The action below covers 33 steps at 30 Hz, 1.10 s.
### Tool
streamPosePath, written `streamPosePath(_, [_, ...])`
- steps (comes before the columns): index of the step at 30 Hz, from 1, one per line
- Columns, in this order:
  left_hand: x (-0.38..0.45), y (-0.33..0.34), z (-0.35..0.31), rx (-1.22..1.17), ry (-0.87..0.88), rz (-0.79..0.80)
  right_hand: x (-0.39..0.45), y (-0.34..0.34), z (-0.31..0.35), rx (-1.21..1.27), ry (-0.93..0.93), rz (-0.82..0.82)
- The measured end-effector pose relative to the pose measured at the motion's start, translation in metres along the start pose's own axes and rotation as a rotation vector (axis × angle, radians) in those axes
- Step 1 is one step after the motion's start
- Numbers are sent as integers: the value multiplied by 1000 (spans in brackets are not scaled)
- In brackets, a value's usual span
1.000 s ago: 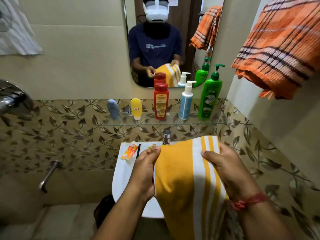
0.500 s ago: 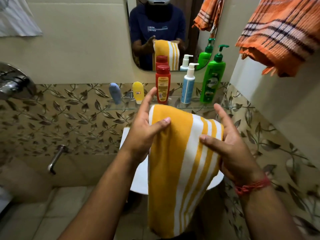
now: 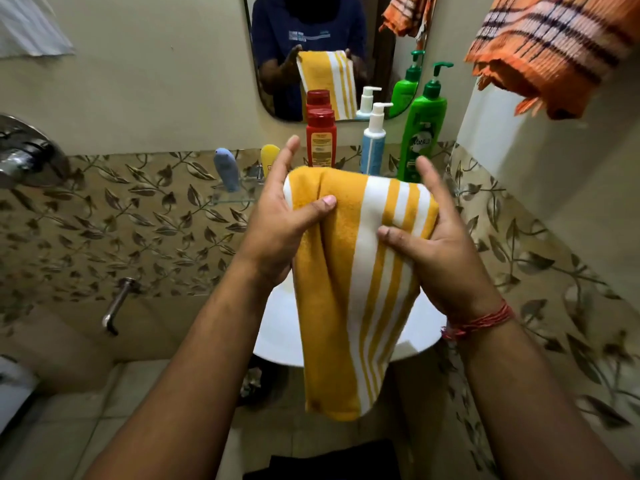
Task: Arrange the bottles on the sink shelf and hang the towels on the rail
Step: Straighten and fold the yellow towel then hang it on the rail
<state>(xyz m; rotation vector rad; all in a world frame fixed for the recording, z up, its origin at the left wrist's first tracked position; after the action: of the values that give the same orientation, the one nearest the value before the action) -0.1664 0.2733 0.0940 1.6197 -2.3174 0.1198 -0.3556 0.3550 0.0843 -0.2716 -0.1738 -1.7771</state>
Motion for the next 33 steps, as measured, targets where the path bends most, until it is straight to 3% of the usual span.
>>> streamPosePath(3, [0, -2, 5, 56, -17, -14, 8, -10, 3, 52, -62, -176])
streamPosePath(5, [-5, -5, 13, 56, -68, -8, 15, -13, 1, 45, 16, -223])
streamPosePath(8, [-10, -7, 22, 68, -78, -21, 19, -12, -7, 258, 239, -96])
streamPosePath(11, [-9, -11, 24, 15, -33, -91, 16, -13, -11, 469, 293, 28])
streamPosePath(15, [-5, -11, 26, 63, 8, -99, 13, -9, -14, 202, 186, 33])
streamPosePath(19, [-3, -9, 25, 130, 46, -115, 17, -10, -9, 145, 59, -57])
streamPosePath(27, [6, -6, 3, 96, 168, -188, 18, -9, -13, 167, -77, 60])
streamPosePath(30, [17, 1, -12, 36, 235, -196, 10, -5, -38, 161, -60, 75])
streamPosePath(33, [26, 10, -29, -1, 299, -166, -1, 9, -71, 90, 70, 88])
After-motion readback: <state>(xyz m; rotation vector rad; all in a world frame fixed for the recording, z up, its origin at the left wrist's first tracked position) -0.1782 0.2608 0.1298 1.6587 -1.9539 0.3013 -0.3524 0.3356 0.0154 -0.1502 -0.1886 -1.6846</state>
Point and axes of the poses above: each hand's wrist, its own x-axis towards the middle knuckle, its own y-axis out of the palm, z = x × y, the point moved 3 cm from there along x, towards the middle knuckle, and after that the axes turned 1 degree about y, right-handed, at the moved point
